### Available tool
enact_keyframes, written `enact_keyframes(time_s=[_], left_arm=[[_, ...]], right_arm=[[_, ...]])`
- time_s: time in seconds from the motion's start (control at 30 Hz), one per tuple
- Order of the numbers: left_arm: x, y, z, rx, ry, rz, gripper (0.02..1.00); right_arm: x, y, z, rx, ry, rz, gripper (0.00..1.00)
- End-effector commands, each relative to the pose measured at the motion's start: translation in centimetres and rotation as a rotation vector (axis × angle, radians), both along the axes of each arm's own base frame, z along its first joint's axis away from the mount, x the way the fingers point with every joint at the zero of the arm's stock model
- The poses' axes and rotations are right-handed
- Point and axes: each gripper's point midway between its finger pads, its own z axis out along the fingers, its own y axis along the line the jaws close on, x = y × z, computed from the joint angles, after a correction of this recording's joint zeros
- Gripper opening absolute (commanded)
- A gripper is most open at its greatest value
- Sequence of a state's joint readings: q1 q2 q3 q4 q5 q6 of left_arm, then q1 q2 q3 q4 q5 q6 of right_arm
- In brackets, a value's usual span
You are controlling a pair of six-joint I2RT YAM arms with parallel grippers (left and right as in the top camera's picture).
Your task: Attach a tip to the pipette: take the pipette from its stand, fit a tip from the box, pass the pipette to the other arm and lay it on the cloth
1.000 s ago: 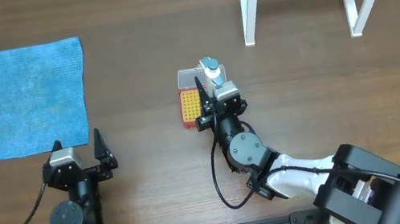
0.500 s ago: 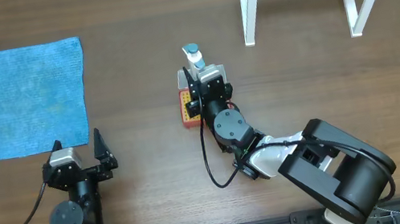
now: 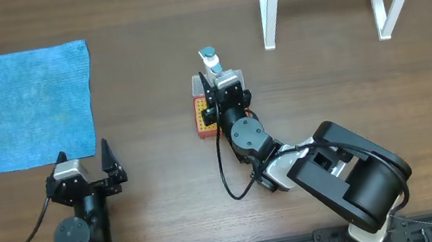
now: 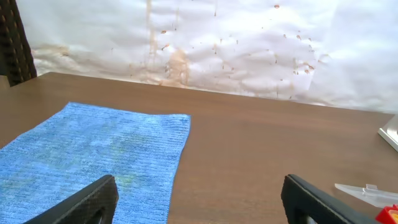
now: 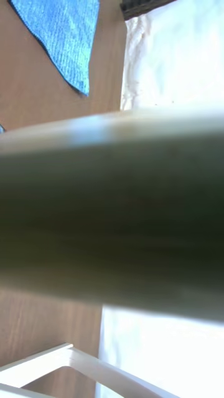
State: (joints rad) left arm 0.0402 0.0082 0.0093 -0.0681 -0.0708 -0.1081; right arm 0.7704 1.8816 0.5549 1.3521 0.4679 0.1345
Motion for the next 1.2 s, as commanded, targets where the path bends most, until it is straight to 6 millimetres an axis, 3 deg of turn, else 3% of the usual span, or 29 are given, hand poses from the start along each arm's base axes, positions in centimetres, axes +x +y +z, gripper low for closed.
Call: enact_keyframes(time_s=[0.03,0.67,0.9,1.1,1.2], left_arm=[[0.0,0.2,-0.1,0.013,0.003,0.011,0.853],[0.0,0.2,-0.1,0.013,0.003,0.011,0.853],[0.0,0.2,-0.1,0.013,0.003,0.011,0.853],[0.0,0.2,-0.1,0.013,0.003,0.011,0.853],[0.0,0.2,-0.1,0.013,0.003,0.011,0.853]], right_arm=[[0.3,0.3,-0.4,0.050,0.020,0.007,0.073],[0.3,0.3,-0.9,0.049,0.037,0.004,0.073],[-0.1,0.4,1.0,0.006,-0.017,-0.010,0.073],[-0.2,0.3,0.6,-0.007,-0.002,-0.023,0.073],[-0.3,0.4,-0.7,-0.033,0.041,-0.022,0.073]])
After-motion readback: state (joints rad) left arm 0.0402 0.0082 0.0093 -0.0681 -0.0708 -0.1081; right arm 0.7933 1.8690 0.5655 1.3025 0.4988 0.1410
